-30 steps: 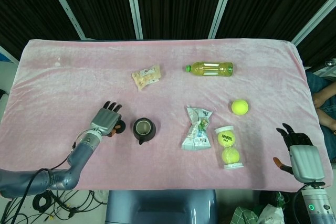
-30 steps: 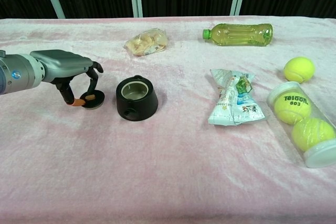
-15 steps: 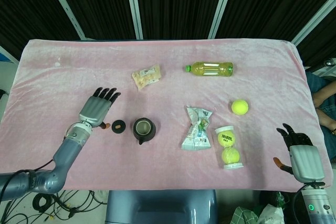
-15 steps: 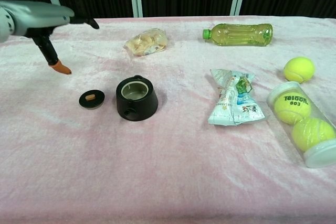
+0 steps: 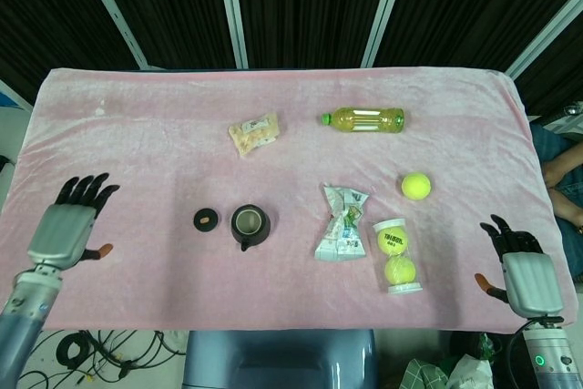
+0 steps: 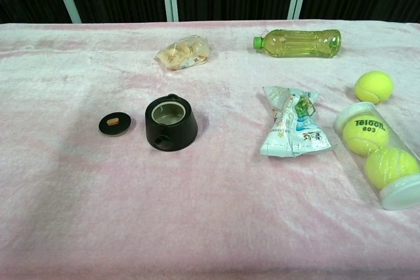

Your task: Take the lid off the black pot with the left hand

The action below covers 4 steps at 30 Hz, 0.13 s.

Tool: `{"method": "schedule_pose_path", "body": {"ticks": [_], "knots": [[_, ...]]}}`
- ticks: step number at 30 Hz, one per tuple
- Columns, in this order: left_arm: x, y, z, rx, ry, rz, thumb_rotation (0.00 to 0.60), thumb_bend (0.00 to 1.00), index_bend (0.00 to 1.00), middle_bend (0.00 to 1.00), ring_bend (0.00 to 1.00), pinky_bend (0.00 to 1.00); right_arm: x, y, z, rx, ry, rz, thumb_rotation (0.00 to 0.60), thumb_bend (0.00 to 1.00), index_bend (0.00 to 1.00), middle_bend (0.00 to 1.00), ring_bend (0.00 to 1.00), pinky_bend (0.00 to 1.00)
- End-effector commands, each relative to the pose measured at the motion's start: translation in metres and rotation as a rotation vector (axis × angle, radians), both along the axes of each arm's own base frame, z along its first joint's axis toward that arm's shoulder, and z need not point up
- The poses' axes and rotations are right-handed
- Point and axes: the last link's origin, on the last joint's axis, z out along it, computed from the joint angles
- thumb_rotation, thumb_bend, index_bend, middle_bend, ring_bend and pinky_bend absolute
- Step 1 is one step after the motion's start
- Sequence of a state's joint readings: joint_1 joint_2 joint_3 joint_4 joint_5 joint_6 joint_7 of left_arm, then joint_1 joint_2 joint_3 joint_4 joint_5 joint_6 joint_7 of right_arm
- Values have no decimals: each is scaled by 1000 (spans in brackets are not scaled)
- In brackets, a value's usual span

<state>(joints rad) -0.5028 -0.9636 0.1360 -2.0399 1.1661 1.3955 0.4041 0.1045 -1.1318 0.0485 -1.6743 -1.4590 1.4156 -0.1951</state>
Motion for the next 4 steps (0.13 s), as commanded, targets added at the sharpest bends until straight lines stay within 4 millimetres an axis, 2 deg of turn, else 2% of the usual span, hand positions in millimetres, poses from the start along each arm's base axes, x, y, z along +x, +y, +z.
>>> {"method": "schedule_pose_path", "body": {"ticks": [1,4], "knots": [[-29,-52,22,33,-45,15,600,147,161,31,0,0,0,0,0,0,1,1,600,108,193,99,273,216],[-40,-64,25,30,-65,-2,600,147,171,31,0,0,0,0,0,-1,1,3,600,108,193,99,273,216]]}}
